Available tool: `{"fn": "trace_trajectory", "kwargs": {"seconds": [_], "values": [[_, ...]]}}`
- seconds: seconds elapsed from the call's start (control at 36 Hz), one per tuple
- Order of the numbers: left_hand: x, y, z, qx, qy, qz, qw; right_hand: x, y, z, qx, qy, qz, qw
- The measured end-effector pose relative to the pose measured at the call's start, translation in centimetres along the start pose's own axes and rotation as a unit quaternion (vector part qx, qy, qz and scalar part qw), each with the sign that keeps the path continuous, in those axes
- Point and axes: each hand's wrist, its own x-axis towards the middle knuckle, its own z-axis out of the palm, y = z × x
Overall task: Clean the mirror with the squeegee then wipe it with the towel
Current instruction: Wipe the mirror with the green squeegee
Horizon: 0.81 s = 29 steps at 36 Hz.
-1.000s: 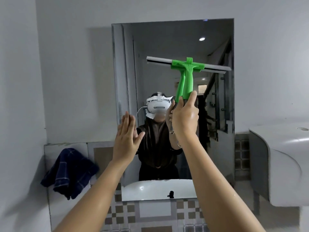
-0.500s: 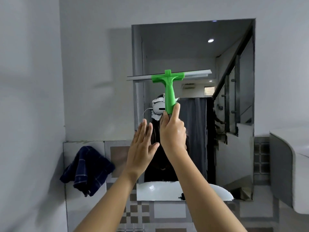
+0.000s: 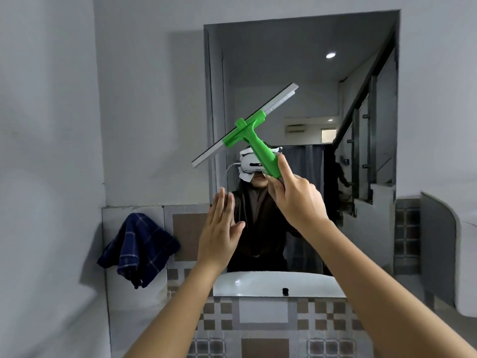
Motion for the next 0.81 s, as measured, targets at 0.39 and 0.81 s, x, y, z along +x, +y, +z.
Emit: {"fn": "trace_trajectory", "kwargs": {"seconds": [0.39,0.81], "values": [[-0.7,2.6,3.5,0.011,0.065,-0.138,0.988,3.7,8.5,-7.0,-0.113,-0.031,-0.147,0.982],[-0.5,3.2,4.2,-0.012,0.112,-0.158,0.981,1.5,17.5,-14.0,-0.105,-0.05,-0.092,0.989]]}}
